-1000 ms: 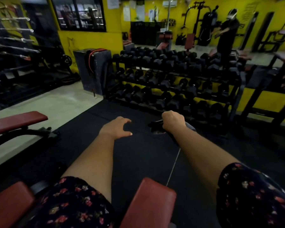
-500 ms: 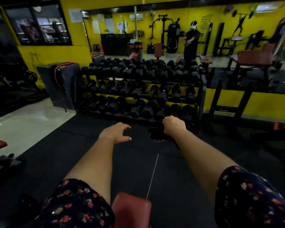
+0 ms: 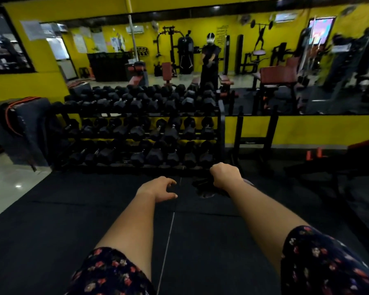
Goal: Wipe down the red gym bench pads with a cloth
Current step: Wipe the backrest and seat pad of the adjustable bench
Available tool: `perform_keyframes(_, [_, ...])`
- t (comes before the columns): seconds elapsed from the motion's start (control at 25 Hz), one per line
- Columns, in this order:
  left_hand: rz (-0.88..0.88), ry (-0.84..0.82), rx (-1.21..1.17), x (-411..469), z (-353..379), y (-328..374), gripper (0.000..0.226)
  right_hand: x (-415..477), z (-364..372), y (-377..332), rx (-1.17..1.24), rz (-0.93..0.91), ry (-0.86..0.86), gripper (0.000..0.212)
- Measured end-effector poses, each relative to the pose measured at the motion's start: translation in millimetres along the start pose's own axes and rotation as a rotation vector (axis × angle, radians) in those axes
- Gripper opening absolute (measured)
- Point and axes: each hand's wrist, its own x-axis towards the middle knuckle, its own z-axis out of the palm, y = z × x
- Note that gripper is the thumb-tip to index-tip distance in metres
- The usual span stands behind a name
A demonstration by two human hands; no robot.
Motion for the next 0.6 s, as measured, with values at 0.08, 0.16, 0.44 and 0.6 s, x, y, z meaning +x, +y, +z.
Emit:
perform_keyframes(0.08, [0.03, -0.037, 0.003, 19.3, 16.9, 17.3, 0.06, 2.0, 13.4, 22.7, 0.008, 0.031, -0.034, 0.025])
perform_keyframes(0.16, [0.035, -0.088, 0.018, 31.6, 37.0, 25.5, 0.06, 3.7, 27.6, 35.8, -0.004, 0.054, -0.071, 0.024])
perform_keyframes(0.44, [0.069, -0.17, -0.033, 98.1, 71.7, 21.8, 0.061, 45.1, 69.3, 52.3, -0.046, 0.103, -0.214, 0.021])
perform_keyframes(0.6, [0.107, -0.145, -0.056, 162.1, 51.1, -3.2, 0.06, 95.2, 81.7, 45.9, 0.02, 0.175, -0.247, 0.021])
